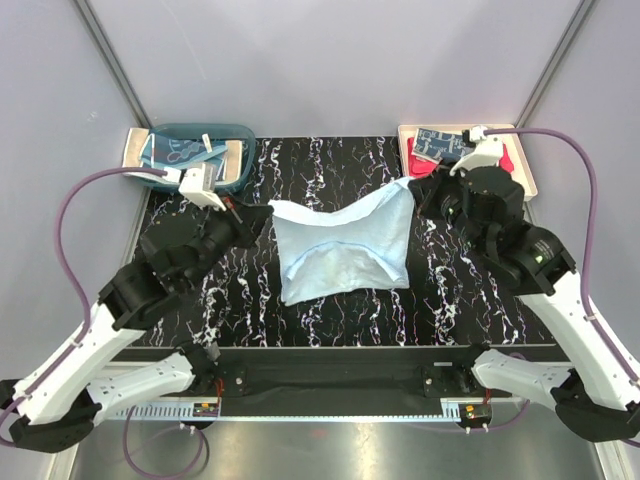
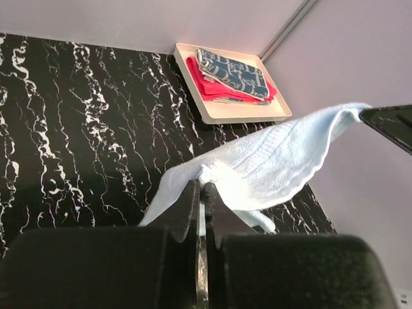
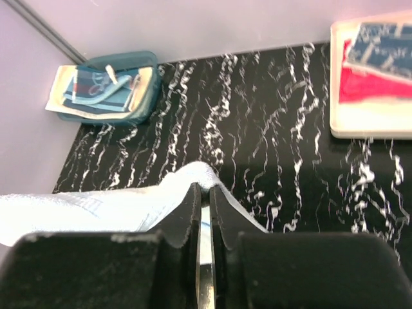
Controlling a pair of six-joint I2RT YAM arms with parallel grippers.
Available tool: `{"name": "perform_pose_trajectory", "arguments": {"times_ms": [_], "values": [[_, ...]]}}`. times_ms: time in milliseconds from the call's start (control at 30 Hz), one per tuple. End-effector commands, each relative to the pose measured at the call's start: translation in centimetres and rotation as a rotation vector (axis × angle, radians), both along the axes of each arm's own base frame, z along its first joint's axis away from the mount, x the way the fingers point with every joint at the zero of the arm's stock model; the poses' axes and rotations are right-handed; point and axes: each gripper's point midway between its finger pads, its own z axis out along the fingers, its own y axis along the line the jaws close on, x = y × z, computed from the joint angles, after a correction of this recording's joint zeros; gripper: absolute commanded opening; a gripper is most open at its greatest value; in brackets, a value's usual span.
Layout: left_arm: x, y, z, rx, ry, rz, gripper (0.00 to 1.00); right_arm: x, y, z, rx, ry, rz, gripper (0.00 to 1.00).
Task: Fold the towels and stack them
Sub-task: Flatten out the crumpled towel
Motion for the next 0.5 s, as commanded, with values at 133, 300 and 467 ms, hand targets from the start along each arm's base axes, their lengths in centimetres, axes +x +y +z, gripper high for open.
{"name": "perform_pose_trajectory", "arguments": {"times_ms": [133, 300, 467], "values": [[-2.2, 1.0, 7.4, -0.021, -0.136, -0.041, 0.0, -0.7, 0.6, 7.2, -0.049, -0.17, 0.11, 0.0], [-2.9, 1.3, 10.1, -0.038, -0.182, -0.063, 0.0, -0.9, 0.5, 9.1, -0.057, -0.211, 0.122, 0.0], [-3.9, 1.4, 11.0, -0.057, -0.196, -0.1, 0.0, -1.6, 0.6, 10.2, -0.039, -0.234, 0.148, 0.0]]}}
